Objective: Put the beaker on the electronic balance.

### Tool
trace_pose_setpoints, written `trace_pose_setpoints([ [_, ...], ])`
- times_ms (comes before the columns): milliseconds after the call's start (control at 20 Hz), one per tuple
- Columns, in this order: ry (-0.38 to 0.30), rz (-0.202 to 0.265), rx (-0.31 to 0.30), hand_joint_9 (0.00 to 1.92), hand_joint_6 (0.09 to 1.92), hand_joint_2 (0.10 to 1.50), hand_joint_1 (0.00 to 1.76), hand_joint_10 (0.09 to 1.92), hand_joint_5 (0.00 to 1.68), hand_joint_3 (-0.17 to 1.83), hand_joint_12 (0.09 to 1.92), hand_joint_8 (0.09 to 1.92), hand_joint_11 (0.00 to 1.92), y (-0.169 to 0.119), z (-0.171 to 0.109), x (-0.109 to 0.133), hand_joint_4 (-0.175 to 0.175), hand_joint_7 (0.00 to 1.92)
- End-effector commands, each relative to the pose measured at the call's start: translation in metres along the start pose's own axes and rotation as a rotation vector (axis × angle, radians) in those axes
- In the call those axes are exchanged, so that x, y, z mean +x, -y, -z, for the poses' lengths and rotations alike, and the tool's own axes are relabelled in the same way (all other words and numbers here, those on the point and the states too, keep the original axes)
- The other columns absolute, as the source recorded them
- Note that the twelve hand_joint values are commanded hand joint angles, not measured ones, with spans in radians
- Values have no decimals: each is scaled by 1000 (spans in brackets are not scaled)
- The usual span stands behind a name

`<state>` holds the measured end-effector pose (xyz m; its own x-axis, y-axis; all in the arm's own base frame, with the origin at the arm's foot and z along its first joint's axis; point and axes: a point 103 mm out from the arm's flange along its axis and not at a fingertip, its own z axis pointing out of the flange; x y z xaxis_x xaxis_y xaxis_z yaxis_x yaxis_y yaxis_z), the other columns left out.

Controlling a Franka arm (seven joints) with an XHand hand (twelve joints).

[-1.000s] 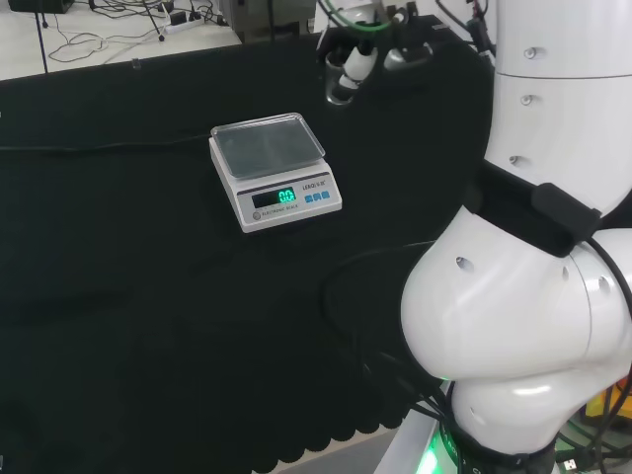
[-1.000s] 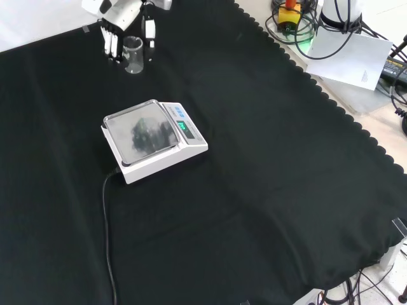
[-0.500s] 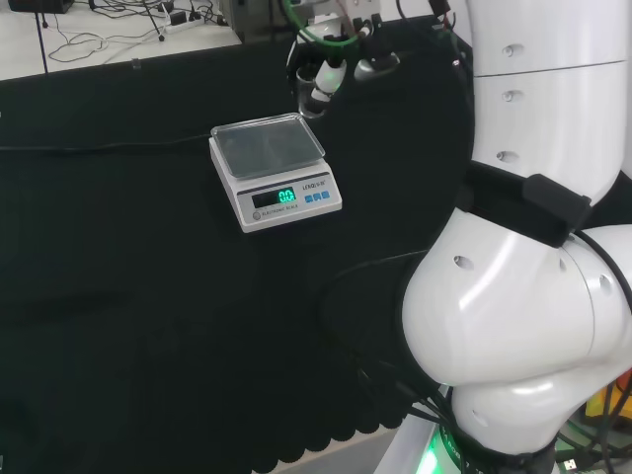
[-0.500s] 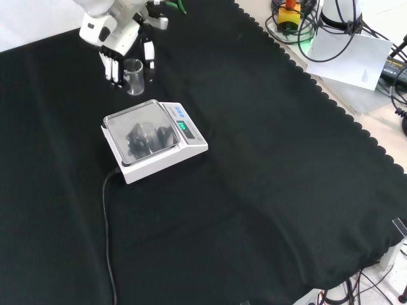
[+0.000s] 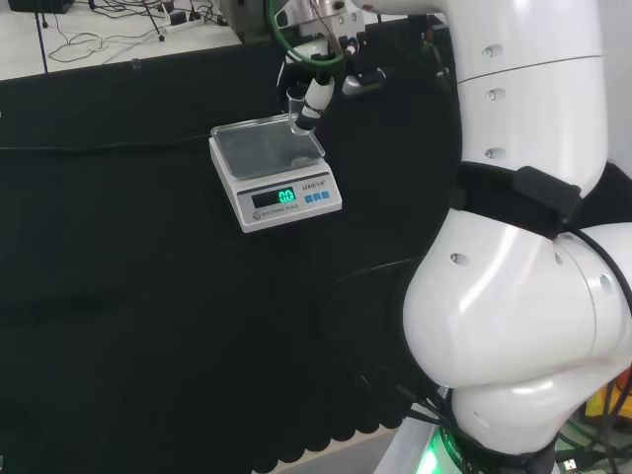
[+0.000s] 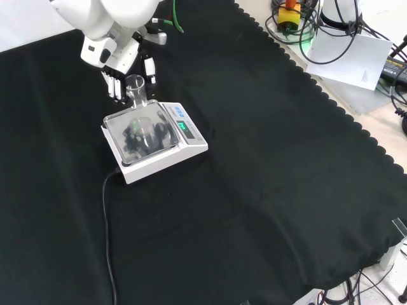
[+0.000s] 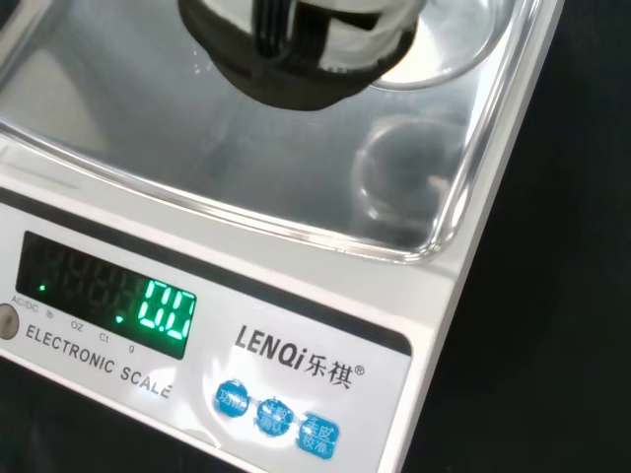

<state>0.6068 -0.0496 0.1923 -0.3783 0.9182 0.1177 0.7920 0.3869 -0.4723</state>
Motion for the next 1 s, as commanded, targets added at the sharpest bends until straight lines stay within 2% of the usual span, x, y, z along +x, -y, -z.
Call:
trace_pose_setpoints([
  [50,1,11,13,1050,1127,1131,1371,1107,888,0,872,1129,1102,-7,-3,7,-175,795],
  [350,6,31,30,1050,1125,1130,1371,1107,889,-1,873,1126,1103,-18,-9,19,-175,797],
  [550,10,29,37,1051,1124,1130,1371,1107,890,-1,874,1124,1103,-23,-10,23,-175,799],
  [1000,-58,39,22,1052,1122,1129,1371,1106,891,-1,875,1120,1103,-37,-16,17,-175,801],
])
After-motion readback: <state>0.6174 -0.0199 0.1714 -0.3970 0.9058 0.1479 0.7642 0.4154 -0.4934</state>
